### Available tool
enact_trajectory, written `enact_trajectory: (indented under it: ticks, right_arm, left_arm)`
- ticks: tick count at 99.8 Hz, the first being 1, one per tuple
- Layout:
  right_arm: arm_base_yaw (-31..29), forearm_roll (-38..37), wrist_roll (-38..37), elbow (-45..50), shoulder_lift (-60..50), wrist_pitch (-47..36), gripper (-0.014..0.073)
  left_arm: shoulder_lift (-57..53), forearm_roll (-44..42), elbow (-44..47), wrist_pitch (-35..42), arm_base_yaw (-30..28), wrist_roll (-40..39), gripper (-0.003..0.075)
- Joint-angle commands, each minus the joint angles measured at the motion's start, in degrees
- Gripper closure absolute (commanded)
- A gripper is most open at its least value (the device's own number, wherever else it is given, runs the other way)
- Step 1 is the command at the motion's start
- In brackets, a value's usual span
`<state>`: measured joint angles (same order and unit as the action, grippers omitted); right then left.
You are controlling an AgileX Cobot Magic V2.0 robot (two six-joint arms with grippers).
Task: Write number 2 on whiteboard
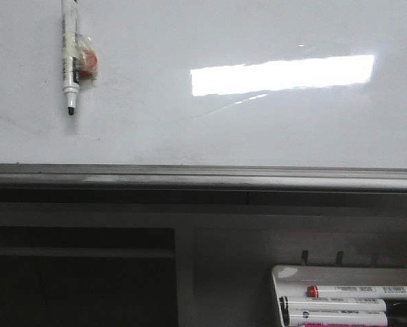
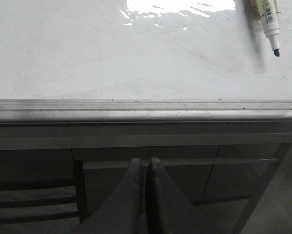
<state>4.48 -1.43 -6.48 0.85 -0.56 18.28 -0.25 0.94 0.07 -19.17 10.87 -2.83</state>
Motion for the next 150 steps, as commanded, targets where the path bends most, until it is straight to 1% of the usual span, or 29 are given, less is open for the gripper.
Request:
enact_trajectory:
  ticks: [1,60,71,75,78,81,86,91,96,102,108,111,116,119,124,130,133,138,141,144,150]
  right_arm:
    - [-0.1,0.1,0.3,1.4,-1.1,-1.6,0.0655]
    - [-0.1,0.1,0.3,1.4,-1.1,-1.6,0.0655]
    - [-0.1,0.1,0.3,1.4,-1.1,-1.7,0.0655]
    - [-0.1,0.1,0.3,1.4,-1.1,-2.8,0.0655]
    - [-0.1,0.1,0.3,1.4,-1.1,-4.1,0.0655]
    - [-0.1,0.1,0.3,1.4,-1.1,-6.6,0.0655]
    - [-0.1,1.4,0.3,1.4,-1.1,-10.7,0.0655]
    - [-0.1,6.6,0.3,1.4,-1.1,-15.1,0.0655]
    - [-0.1,14.6,0.3,1.4,-1.1,-18.9,0.0655]
    - [-0.1,21.8,0.3,1.4,-1.1,-22.8,0.0655]
    - [-0.1,28.3,0.3,1.4,-1.1,-24.1,0.0655]
    - [-0.1,29.8,0.3,1.4,-1.1,-24.1,0.0655]
    - [-0.1,30.2,0.3,1.4,-1.1,-24.5,0.0655]
    - [0.0,30.7,0.3,1.3,-1.1,-24.8,0.0655]
    - [-0.1,33.7,0.3,1.0,-1.1,-25.1,0.0655]
    - [-0.1,35.1,0.3,-0.2,-1.1,-24.9,0.0655]
    - [-0.1,35.1,0.3,-1.6,-1.1,-23.0,0.0653]
    - [-0.1,33.8,0.4,-3.9,-1.1,-19.3,0.0643]
    - [-0.1,32.8,0.4,-5.7,-1.0,-16.0,0.0626]
    - [-0.1,31.7,0.4,-8.1,-0.6,-11.5,0.0600]
    - [-0.1,30.5,3.2,-12.3,0.6,-3.5,0.0500]
  left_arm:
    - [-1.5,0.5,0.6,3.2,-0.1,-0.7,0.0741]
    - [-1.5,0.5,0.6,3.2,-0.1,-0.7,0.0741]
    - [-1.5,-3.1,0.6,3.8,-0.1,-0.7,0.0741]
    - [-1.5,-4.6,0.6,4.8,-0.1,-0.7,0.0741]
    - [-1.5,-4.1,0.6,5.8,-0.1,-0.7,0.0741]
    - [-1.5,-1.7,0.6,7.8,-0.1,-0.7,0.0741]
    - [-1.5,6.6,0.6,11.0,0.0,-0.7,0.0741]
    - [-1.5,19.4,0.6,14.0,0.0,-0.7,0.0741]
    - [-1.5,28.1,0.6,16.5,0.0,-0.7,0.0741]
    - [-1.5,33.9,0.5,20.3,0.0,-0.7,0.0741]
    - [-1.5,40.8,0.5,22.4,0.0,-0.7,0.0741]
    - [-1.5,43.6,0.5,22.7,0.0,-0.7,0.0741]
    - [-1.5,48.9,0.5,22.7,0.0,-0.7,0.0741]
    - [-1.5,50.8,0.5,22.7,0.0,-0.7,0.0741]
    - [-1.5,53.3,0.2,22.2,0.0,-0.7,0.0741]
    - [-1.5,52.1,-1.4,20.1,0.0,-0.4,0.0741]
    - [-1.3,50.3,-2.7,18.1,0.0,0.0,0.0741]
    - [-0.4,44.9,-5.4,15.0,0.0,0.3,0.0741]
    - [0.6,40.0,-7.3,13.0,0.0,0.3,0.0741]
    - [2.2,35.9,-10.0,11.0,0.0,0.3,0.0740]
    - [5.9,26.8,-14.8,6.7,0.0,0.3,0.0736]
